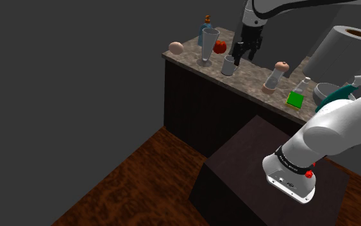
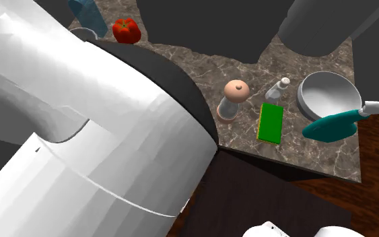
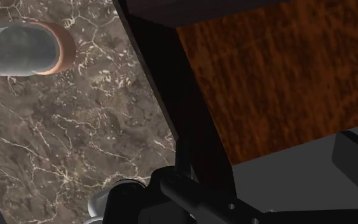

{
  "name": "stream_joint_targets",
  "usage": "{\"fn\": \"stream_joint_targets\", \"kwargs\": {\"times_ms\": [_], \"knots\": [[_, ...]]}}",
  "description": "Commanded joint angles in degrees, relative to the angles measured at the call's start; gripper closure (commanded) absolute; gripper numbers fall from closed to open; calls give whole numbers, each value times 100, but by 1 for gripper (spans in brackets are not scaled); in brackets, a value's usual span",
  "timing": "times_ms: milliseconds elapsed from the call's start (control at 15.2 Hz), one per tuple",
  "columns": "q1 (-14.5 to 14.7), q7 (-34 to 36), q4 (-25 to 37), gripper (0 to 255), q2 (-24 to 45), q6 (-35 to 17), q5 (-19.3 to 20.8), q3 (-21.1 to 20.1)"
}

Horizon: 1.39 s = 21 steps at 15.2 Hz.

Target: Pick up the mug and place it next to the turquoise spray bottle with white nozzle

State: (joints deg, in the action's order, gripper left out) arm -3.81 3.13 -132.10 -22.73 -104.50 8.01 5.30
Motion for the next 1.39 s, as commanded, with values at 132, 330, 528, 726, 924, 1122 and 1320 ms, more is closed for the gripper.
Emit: {"fn": "stream_joint_targets", "kwargs": {"times_ms": [132,330,528,726,924,1122,1320], "knots": [[-126,-93,342,0,743,-520,-5,225],[-209,-177,684,0,1326,-842,-69,376],[-298,-279,1084,0,1919,-1110,-180,511],[-400,-396,1543,0,2520,-1321,-335,624],[-523,-520,2065,0,3131,-1470,-525,711],[-673,-642,2654,0,3751,-1555,-736,766],[-716,-672,2698,0,3930,-1699,-790,767]]}}
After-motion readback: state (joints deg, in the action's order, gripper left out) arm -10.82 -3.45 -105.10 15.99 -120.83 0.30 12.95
